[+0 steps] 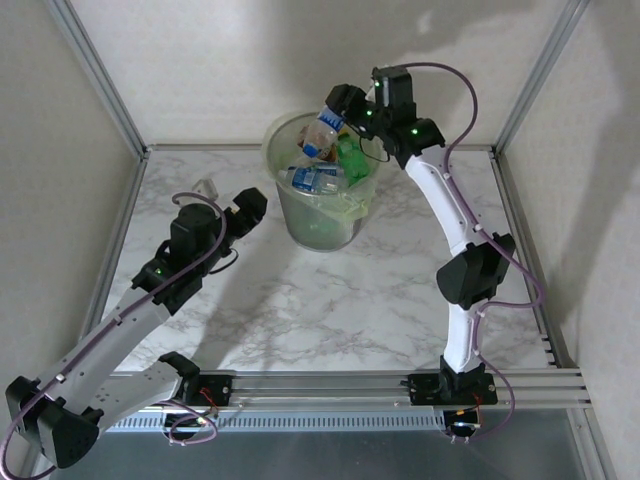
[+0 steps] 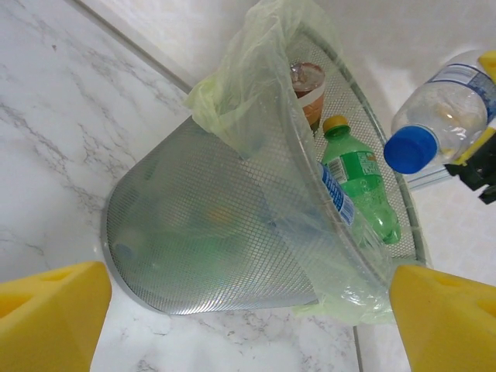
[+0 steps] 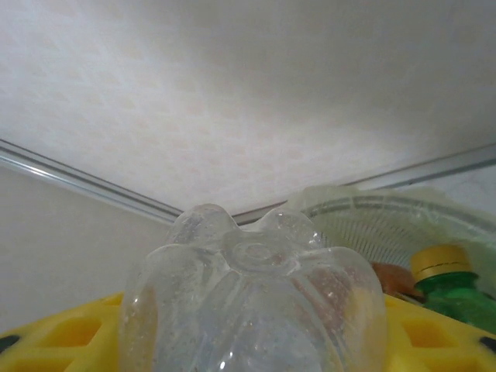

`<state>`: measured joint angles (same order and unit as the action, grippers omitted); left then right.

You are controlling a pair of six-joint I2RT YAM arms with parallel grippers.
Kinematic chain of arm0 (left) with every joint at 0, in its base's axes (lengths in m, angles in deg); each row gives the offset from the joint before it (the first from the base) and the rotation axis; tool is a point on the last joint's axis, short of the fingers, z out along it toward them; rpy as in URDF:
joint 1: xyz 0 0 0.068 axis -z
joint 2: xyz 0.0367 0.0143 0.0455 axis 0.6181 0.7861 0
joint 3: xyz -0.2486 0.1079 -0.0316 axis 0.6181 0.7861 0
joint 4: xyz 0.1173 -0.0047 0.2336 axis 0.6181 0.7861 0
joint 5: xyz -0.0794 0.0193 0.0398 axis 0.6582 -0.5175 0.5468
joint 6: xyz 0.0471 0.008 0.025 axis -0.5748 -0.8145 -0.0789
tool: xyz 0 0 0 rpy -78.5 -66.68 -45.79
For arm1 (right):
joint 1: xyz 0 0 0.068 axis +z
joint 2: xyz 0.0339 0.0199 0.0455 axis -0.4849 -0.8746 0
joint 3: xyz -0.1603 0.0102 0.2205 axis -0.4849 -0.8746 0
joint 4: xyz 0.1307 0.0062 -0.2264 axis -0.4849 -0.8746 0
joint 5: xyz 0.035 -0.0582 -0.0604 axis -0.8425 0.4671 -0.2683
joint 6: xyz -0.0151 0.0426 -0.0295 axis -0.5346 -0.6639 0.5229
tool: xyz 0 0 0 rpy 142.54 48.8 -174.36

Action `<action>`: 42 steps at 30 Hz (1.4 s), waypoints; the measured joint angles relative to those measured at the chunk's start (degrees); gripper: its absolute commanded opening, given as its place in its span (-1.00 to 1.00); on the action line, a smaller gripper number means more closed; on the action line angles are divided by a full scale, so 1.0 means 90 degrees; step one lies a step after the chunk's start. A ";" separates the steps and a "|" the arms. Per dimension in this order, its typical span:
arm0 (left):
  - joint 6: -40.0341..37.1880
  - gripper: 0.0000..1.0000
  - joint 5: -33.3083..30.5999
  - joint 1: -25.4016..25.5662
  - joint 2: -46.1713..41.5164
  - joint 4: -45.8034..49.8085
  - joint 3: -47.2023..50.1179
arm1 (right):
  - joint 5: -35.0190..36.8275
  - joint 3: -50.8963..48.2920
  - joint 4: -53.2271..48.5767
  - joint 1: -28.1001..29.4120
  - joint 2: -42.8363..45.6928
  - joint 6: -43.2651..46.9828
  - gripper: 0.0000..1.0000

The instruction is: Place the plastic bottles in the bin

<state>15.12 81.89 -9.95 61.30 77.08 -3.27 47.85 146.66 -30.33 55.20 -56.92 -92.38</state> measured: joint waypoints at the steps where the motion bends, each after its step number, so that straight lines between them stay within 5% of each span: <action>1: 0.0005 0.84 0.0002 -0.0007 -0.0024 -0.0002 0.0010 | 0.0007 -0.0061 0.0078 0.0032 -0.0032 -0.0107 0.68; 4: 0.0027 0.84 0.0019 -0.0068 -0.0107 -0.0005 0.0036 | 0.0032 -0.0068 0.0138 0.0146 -0.0165 -0.0272 0.89; 11: 0.0053 0.84 0.0034 -0.0158 -0.0223 -0.0007 0.0112 | 0.0202 -0.0364 0.0141 0.0301 -0.0180 -0.0321 0.85; 18: 0.0092 0.81 0.0092 -0.0219 -0.0223 -0.0049 0.0170 | 0.0576 -0.0415 -0.0087 0.0316 -0.0046 0.0036 0.50; 26: 0.0095 0.80 0.0168 -0.0279 -0.0223 -0.0046 0.0170 | 0.0741 0.0763 -0.0449 0.0367 -0.0262 0.0823 0.08; 31: 0.0095 0.79 0.0170 -0.0287 -0.0223 -0.0041 0.0170 | 0.0668 0.1899 -0.0537 0.0374 -0.1054 0.1241 0.00; 42: 0.0129 0.76 0.0189 -0.0328 -0.0204 0.0005 0.0170 | 0.0583 0.1263 -0.0746 0.0427 -0.1311 0.1615 -0.07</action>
<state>16.28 83.60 -12.90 59.47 77.13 -1.74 53.10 158.02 -37.04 59.05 -68.72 -77.84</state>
